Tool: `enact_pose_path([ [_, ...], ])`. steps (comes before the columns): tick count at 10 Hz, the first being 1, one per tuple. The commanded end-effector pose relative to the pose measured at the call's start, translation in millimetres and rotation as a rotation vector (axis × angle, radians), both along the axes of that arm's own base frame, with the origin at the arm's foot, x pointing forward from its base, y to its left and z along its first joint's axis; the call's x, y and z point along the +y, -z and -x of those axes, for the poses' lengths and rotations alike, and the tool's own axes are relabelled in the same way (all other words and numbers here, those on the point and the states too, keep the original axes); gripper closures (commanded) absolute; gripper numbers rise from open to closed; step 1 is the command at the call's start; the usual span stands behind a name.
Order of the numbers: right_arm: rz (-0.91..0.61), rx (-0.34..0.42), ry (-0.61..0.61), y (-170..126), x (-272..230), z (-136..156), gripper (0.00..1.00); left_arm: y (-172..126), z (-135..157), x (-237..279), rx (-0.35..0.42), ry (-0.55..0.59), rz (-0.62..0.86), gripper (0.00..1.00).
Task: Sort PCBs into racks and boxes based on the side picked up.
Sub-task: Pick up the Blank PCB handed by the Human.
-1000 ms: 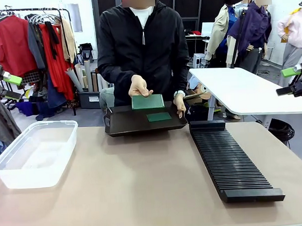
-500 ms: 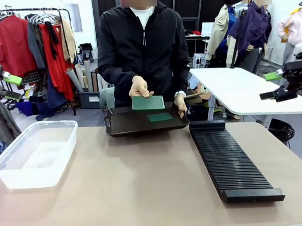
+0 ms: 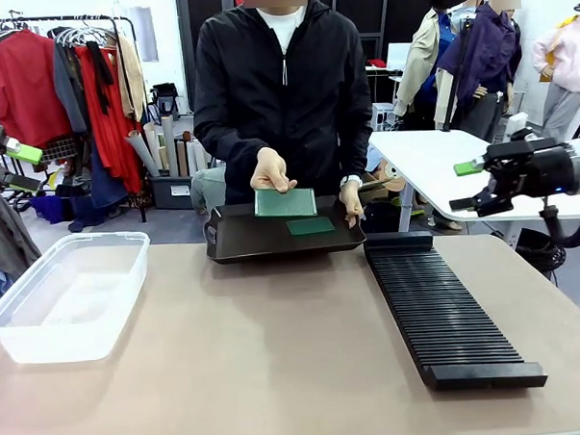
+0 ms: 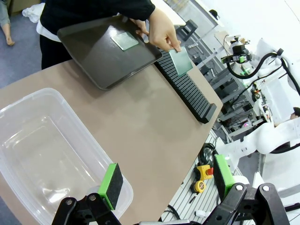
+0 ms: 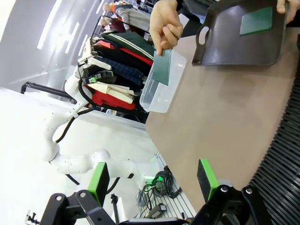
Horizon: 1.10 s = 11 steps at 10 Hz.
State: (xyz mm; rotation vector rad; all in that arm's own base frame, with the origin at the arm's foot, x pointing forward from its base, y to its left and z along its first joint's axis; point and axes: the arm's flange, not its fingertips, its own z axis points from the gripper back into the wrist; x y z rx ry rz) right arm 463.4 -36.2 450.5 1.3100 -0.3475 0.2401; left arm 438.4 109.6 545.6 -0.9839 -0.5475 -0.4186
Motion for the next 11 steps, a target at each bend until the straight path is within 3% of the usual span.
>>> enact_pose_path([
  [1, -0.021, -0.002, 0.013, 6, 15, -17, 0.00, -1, 1, 0, -0.002, 0.002, 0.007, 0.00],
  [8, -0.099, 0.019, 0.000, 50, 83, -78, 0.00, -1, 1, 0, -0.002, 0.002, 0.007, 0.00],
  [11, -0.087, -0.031, -0.036, 59, 115, -103, 0.00, -1, 1, 0, -0.002, 0.002, 0.007, 0.00],
])
